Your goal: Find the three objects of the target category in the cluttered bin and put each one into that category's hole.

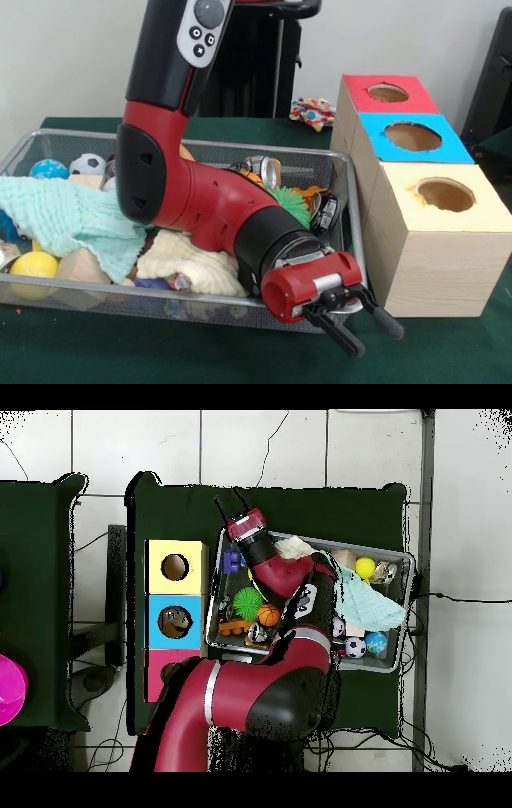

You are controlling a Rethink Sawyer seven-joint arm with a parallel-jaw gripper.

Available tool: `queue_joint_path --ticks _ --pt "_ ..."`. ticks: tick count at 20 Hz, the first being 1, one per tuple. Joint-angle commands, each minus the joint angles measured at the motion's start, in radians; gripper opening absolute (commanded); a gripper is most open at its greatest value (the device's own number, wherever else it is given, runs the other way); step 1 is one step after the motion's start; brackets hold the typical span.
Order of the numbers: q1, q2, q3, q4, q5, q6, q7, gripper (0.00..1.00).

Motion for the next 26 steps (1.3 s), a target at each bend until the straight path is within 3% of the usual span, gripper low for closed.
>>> queue_joint_path --ticks 1,20,26 --pt "0.014 0.217 0.090 -0.061 0.051 0.224 -0.043 1.00" --pt "0.020 0.221 0.077 -0.056 0.076 0.216 -0.042 1.00" --pt "0.014 0.203 0.101 0.013 0.177 0.207 -0.080 1.00"
